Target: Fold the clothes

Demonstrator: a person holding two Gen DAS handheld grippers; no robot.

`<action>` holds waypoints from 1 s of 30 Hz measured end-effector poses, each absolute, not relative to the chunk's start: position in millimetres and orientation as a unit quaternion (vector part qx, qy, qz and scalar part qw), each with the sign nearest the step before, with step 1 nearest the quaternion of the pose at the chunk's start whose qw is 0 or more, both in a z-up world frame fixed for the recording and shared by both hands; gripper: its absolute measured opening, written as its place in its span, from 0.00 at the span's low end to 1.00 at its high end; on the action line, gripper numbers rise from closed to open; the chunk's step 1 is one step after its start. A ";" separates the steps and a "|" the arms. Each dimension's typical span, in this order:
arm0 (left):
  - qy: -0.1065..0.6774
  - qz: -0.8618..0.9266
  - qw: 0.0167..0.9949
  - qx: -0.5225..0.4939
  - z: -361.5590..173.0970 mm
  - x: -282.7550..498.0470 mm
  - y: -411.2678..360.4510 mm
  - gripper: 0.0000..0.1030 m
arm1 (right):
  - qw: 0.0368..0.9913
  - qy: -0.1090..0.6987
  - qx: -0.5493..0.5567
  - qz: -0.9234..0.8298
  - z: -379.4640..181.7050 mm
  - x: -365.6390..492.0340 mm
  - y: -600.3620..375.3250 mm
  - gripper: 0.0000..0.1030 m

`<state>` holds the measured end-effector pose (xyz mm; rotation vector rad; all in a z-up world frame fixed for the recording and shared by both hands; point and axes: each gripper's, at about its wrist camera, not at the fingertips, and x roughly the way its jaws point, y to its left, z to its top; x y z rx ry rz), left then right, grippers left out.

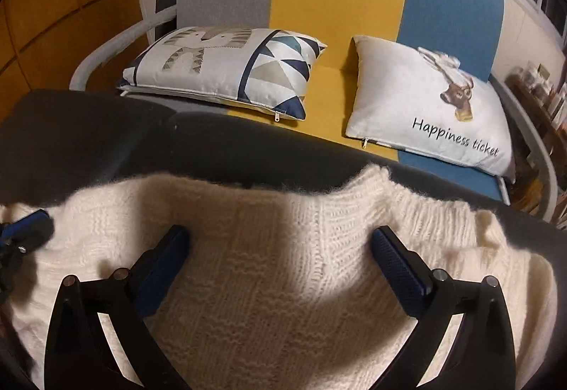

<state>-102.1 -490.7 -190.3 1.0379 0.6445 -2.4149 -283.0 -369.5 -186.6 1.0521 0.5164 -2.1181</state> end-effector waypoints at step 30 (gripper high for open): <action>0.517 -0.726 0.382 0.243 -191.0 316.8 -646.8 0.18 | 0.482 0.134 0.448 -0.741 -136.5 -185.7 -355.2 1.00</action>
